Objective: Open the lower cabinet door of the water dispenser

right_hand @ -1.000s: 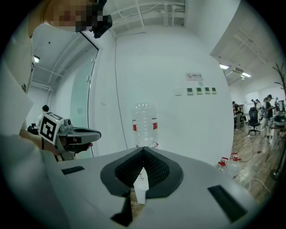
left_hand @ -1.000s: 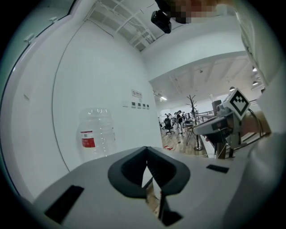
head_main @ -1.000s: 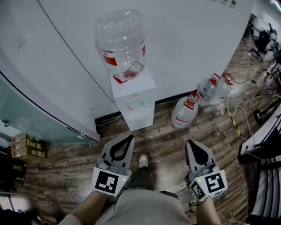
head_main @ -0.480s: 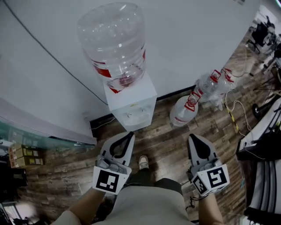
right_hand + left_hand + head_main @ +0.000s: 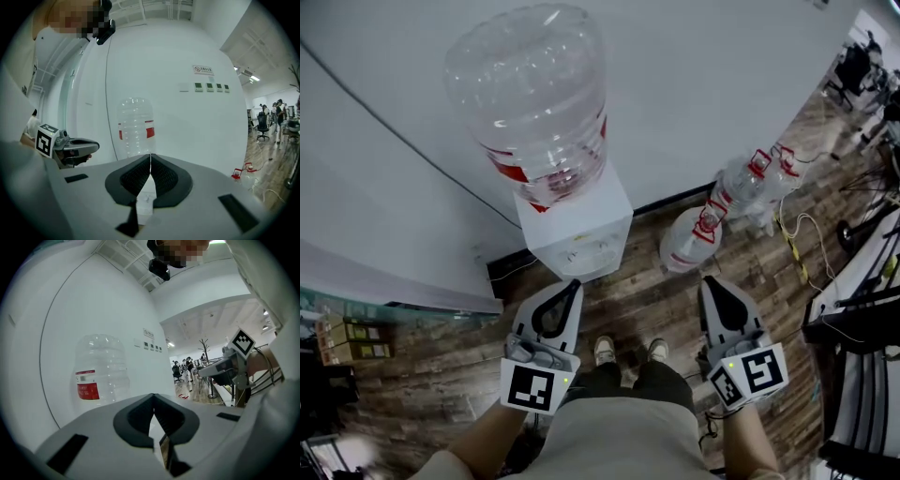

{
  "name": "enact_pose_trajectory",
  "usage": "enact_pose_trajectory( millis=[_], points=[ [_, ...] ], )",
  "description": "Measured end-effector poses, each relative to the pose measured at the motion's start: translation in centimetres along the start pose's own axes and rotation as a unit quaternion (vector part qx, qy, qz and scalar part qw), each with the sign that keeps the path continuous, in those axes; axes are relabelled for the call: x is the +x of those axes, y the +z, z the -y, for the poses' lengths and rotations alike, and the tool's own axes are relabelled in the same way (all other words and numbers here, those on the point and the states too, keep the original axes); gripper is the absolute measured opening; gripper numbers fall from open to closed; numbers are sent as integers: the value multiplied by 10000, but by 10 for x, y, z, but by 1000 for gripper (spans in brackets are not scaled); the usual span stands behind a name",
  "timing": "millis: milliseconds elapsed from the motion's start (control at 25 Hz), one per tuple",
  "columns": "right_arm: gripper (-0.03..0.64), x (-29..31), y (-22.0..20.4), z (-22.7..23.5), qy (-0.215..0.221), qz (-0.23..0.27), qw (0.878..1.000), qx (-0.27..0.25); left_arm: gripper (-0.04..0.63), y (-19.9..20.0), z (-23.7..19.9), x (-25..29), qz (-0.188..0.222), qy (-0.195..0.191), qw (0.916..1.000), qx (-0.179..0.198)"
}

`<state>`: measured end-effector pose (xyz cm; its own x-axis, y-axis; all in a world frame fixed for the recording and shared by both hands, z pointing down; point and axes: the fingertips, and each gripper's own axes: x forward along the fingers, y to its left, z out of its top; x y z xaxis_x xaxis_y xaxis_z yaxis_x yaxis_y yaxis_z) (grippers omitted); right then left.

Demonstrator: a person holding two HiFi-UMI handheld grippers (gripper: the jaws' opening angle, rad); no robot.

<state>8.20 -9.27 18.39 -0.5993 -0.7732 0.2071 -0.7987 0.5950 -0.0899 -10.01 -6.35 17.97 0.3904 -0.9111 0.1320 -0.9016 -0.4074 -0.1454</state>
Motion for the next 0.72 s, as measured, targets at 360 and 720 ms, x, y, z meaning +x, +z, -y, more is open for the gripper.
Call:
enact_pose_trajectory(
  millis=[360,720],
  points=[
    [15,21,-7,32,503,-86,9987,-43,5,-9,-6,17,-158,673,9974,-222],
    [119,43,-27,78,854,-84,9963,-103,5,-31,4,47,-268,1066,9932,-371]
  ],
)
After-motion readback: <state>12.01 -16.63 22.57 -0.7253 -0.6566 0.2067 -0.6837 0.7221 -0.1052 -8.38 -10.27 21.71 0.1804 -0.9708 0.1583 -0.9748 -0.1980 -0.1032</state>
